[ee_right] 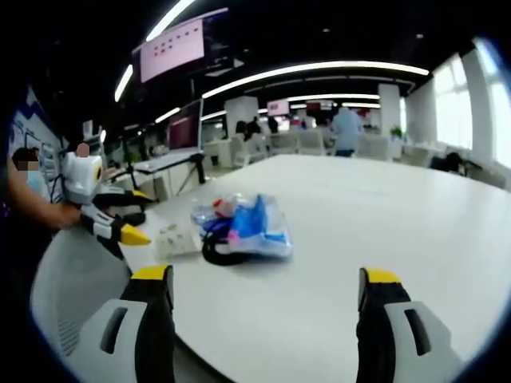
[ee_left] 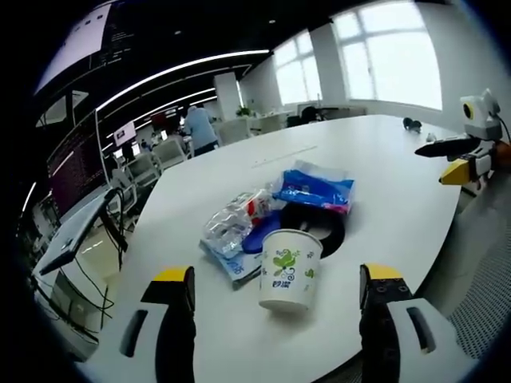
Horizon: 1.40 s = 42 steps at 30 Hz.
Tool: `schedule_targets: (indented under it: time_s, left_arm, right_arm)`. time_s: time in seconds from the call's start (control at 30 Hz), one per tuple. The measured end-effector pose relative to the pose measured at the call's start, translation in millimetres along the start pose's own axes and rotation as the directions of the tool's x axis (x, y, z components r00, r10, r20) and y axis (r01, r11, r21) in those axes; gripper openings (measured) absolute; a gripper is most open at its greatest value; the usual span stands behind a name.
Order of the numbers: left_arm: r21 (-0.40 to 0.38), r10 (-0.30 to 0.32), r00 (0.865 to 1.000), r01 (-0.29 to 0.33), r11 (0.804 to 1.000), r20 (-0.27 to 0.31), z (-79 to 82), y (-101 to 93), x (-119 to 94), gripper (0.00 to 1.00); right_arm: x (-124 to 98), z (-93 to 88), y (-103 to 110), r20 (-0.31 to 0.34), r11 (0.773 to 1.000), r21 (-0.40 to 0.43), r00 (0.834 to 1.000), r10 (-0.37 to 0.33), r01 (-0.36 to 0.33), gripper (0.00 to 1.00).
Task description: Arrange the tabletop items into an orderly group along one side of the table until the central work area is clear of visible clutter.
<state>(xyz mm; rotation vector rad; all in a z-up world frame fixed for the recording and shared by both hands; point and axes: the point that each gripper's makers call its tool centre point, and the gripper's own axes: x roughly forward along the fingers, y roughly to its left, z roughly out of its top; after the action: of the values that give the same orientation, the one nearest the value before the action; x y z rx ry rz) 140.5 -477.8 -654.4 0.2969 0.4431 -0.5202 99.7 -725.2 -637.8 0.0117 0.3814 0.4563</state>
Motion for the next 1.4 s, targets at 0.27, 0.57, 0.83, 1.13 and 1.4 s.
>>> schedule_targets:
  time_s: [0.27, 0.57, 0.83, 1.13, 1.4]
  left_arm:
    - [0.001, -0.011, 1.0, 0.011, 1.0, -0.014, -2.5, -2.4, 0.9, 0.84]
    - [0.001, -0.014, 1.0, 0.014, 1.0, -0.019, -3.4, -3.1, 0.7, 0.84]
    - [-0.002, -0.013, 1.0, 0.013, 1.0, -0.019, -3.5, -2.5, 0.2, 0.83]
    - [0.001, -0.016, 0.999, 0.016, 1.0, -0.028, -5.0, -3.1, 0.4, 0.83]
    - [0.001, -0.024, 0.999, 0.024, 1.0, -0.034, -5.9, -4.4, 1.3, 0.82]
  right_arm:
    - [-0.4, 0.6, -0.8, 0.002, 1.0, 0.005, 1.0, -0.003, 0.003, 0.93]
    - [-0.5, 0.0, -1.3, -0.001, 1.0, 0.004, 1.0, -0.006, 0.006, 0.92]
    - [0.3, -2.6, 1.5, -0.016, 1.0, 0.0, 1.0, 0.005, -0.005, 0.92]
    - [1.3, -5.2, 5.1, -0.035, 1.0, -0.01, 0.999, 0.017, -0.018, 0.93]
    - [2.0, -7.3, 5.0, -0.046, 1.0, -0.009, 0.999, 0.02, -0.02, 0.93]
